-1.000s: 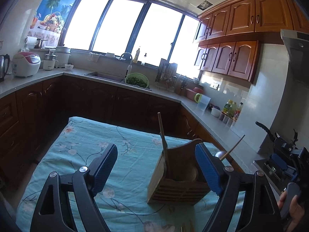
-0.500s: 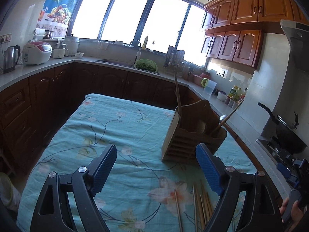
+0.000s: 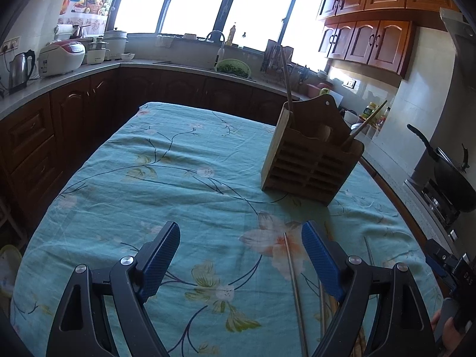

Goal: Organize utensils
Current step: 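Move both grippers back to the remaining chopsticks on the table, then close the left gripper on a metal chopstick while the right gripper grasps another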

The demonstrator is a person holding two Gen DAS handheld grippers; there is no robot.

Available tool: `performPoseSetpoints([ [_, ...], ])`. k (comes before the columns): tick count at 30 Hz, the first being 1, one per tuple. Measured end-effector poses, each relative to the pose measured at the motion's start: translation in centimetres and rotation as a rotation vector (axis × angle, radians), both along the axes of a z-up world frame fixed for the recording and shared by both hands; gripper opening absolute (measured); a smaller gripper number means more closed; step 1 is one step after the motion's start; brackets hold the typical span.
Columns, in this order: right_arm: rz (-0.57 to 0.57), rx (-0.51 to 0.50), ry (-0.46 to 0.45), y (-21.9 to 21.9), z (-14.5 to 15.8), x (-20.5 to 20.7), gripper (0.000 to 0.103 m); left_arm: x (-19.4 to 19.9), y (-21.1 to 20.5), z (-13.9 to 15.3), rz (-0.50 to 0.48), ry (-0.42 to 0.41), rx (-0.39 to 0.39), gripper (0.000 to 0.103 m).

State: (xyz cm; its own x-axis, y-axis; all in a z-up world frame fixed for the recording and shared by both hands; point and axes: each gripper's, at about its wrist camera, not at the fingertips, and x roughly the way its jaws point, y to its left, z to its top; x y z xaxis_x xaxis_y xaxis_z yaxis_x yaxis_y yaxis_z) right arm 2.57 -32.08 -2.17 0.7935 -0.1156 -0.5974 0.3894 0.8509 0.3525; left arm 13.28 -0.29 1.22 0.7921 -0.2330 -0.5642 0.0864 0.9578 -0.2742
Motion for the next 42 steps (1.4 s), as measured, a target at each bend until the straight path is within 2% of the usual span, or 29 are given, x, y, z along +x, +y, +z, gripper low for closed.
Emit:
performPoseSetpoints([
  [11, 0.035, -0.059, 0.068, 0.7, -1.0, 1.6, 0.099, 0.6, -2.4, -0.6, -0.055, 0.043, 0.056, 0.083],
  [13, 0.044, -0.069, 0.087, 0.8, -1.3, 2.1, 0.095, 1.0, -3.1, -0.8, -0.069, 0.069, 0.076, 0.08],
  [19, 0.074, -0.073, 0.17, 0.7, -2.6, 4.0, 0.069, 3.2, -5.0, -1.6, -0.131, 0.158, 0.108, 0.064],
  [21, 0.076, -0.07, 0.197, 0.5, -3.0, 4.6, 0.055, 4.0, -5.7, -1.7, -0.152, 0.188, 0.121, 0.058],
  [24, 0.081, -0.065, 0.227, 0.1, -3.5, 5.6, 0.048, 5.3, -6.5, -1.9, -0.179, 0.223, 0.122, 0.053],
  [30, 0.095, -0.069, 0.288, -0.4, -4.5, 7.7, 0.042, 7.8, -8.3, -2.8, -0.223, 0.28, 0.145, 0.036],
  [35, 0.133, -0.058, 0.373, -0.6, -6.2, 10.0, 0.033, 9.4, -9.2, -4.6, -0.236, 0.34, 0.168, 0.029],
  [40, 0.154, -0.161, 0.397, 0.5, -6.7, 11.1, 0.029, 9.2, -10.8, -5.0, -0.243, 0.304, 0.262, 0.025],
  [41, 0.155, -0.167, 0.398, 0.5, -6.7, 11.2, 0.025, 9.2, -11.0, -5.1, -0.241, 0.296, 0.273, 0.022],
  [42, 0.156, -0.165, 0.396, 0.5, -6.7, 11.1, 0.015, 9.3, -11.0, -5.2, -0.242, 0.289, 0.279, 0.017],
])
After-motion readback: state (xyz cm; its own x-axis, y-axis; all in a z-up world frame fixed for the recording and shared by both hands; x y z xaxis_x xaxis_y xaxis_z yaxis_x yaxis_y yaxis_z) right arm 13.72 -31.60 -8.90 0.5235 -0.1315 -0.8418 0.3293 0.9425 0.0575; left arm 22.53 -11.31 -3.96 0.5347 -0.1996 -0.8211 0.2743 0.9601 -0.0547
